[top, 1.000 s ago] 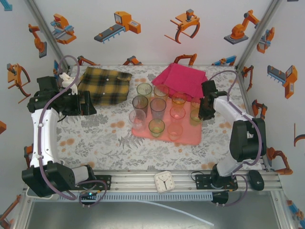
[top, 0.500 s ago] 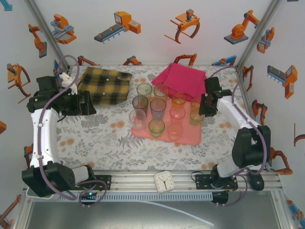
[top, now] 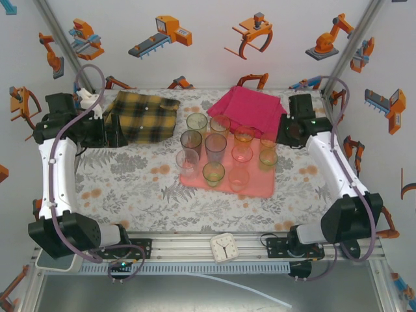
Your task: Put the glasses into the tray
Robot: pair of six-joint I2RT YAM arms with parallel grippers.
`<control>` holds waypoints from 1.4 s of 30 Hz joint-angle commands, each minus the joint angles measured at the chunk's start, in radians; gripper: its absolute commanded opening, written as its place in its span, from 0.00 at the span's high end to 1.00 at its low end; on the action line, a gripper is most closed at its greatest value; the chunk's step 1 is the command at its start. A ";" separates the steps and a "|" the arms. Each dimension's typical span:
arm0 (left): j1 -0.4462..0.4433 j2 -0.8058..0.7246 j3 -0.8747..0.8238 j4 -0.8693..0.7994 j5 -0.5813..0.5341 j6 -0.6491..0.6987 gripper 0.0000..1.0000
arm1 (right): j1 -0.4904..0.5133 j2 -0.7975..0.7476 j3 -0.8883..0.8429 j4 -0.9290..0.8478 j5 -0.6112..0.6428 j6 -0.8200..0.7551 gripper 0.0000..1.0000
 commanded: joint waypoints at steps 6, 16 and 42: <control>-0.009 0.060 0.095 0.026 0.049 -0.057 0.03 | -0.035 -0.053 0.104 0.080 -0.152 -0.035 0.60; -0.009 0.158 0.139 0.038 0.214 -0.106 0.03 | -0.080 -0.010 0.137 0.114 -0.309 0.006 0.56; -0.019 0.000 -0.278 0.694 -0.191 -0.251 0.03 | -0.220 -0.064 -0.016 0.355 -0.196 0.029 0.01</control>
